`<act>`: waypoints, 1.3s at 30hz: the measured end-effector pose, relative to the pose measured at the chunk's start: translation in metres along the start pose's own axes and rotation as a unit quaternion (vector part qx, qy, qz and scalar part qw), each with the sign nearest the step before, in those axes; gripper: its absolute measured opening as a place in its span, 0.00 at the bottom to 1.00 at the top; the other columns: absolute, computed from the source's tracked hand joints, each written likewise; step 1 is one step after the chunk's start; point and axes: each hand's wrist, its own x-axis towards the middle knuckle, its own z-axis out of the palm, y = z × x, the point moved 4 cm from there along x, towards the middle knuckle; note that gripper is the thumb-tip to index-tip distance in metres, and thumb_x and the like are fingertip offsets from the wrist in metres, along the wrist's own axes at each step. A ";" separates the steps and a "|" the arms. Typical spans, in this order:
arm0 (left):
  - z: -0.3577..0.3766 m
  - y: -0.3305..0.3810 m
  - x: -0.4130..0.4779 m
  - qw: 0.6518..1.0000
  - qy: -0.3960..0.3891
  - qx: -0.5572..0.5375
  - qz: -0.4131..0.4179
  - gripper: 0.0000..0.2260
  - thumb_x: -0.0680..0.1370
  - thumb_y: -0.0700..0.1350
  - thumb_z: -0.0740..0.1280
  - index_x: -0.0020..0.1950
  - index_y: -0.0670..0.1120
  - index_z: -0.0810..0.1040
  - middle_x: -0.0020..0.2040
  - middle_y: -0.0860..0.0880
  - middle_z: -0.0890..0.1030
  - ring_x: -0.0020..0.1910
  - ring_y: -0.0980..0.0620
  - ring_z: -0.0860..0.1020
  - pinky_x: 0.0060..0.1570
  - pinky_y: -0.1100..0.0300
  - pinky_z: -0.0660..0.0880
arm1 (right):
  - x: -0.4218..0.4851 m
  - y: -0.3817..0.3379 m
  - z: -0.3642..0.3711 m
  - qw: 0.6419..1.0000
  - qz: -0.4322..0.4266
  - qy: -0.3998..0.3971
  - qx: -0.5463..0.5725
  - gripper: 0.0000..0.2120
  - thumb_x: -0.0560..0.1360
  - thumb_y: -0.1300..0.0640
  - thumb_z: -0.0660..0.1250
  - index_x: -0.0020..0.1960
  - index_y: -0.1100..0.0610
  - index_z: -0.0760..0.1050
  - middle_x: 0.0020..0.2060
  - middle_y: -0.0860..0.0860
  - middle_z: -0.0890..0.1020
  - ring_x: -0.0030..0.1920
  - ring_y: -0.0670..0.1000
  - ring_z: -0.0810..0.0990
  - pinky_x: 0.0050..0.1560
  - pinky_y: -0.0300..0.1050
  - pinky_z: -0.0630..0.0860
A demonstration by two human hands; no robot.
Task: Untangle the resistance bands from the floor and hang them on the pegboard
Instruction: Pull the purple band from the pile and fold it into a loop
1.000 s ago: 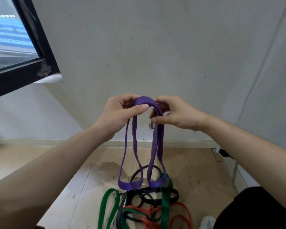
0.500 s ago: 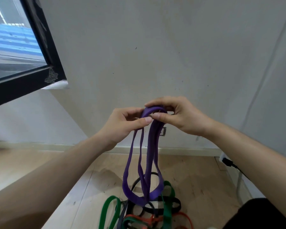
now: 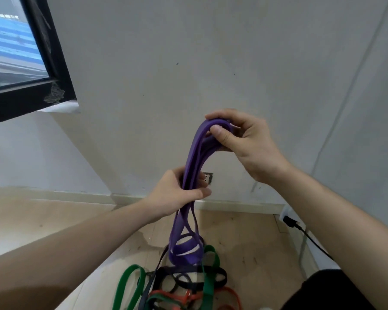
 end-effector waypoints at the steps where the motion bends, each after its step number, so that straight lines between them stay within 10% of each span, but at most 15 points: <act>1: -0.001 -0.002 0.001 1.000 0.002 0.012 0.004 0.15 0.71 0.44 0.79 0.55 0.48 0.81 0.49 0.48 0.87 0.50 0.52 0.86 0.52 0.59 0.82 | 0.001 0.000 -0.004 1.000 0.005 0.020 0.019 0.09 0.78 0.65 0.68 0.56 0.56 0.80 0.43 0.53 0.84 0.45 0.50 0.85 0.45 0.43 0.82; 16: -0.032 0.009 0.009 0.999 0.033 0.019 -0.002 0.16 0.66 0.50 0.80 0.52 0.49 0.85 0.43 0.47 0.87 0.40 0.52 0.84 0.44 0.60 0.81 | -0.012 0.073 -0.079 0.947 0.279 0.005 0.161 0.11 0.80 0.68 0.61 0.57 0.57 0.77 0.55 0.59 0.82 0.55 0.62 0.84 0.50 0.56 0.83; 20: -0.036 0.018 0.009 0.999 0.027 0.027 0.001 0.14 0.68 0.48 0.80 0.52 0.49 0.86 0.44 0.45 0.87 0.40 0.50 0.83 0.45 0.57 0.80 | -0.022 0.085 -0.080 0.939 0.330 -0.092 -0.019 0.11 0.73 0.69 0.64 0.52 0.58 0.74 0.57 0.60 0.81 0.62 0.65 0.80 0.62 0.63 0.78; 28: -0.034 0.033 0.003 0.996 -0.015 0.081 0.031 0.12 0.70 0.40 0.80 0.52 0.46 0.86 0.43 0.46 0.88 0.41 0.52 0.86 0.44 0.64 0.80 | -0.021 0.059 -0.015 0.927 0.187 -0.226 -0.235 0.36 0.67 0.44 0.80 0.72 0.43 0.70 0.64 0.39 0.78 0.66 0.39 0.74 0.66 0.38 0.69; 39: -0.040 0.033 -0.002 0.988 -0.036 0.138 0.063 0.15 0.70 0.40 0.80 0.55 0.46 0.84 0.46 0.49 0.88 0.46 0.50 0.86 0.49 0.58 0.82 | -0.016 0.045 0.014 0.935 0.129 -0.216 -0.249 0.12 0.72 0.52 0.78 0.51 0.56 0.81 0.40 0.55 0.84 0.39 0.50 0.81 0.44 0.47 0.77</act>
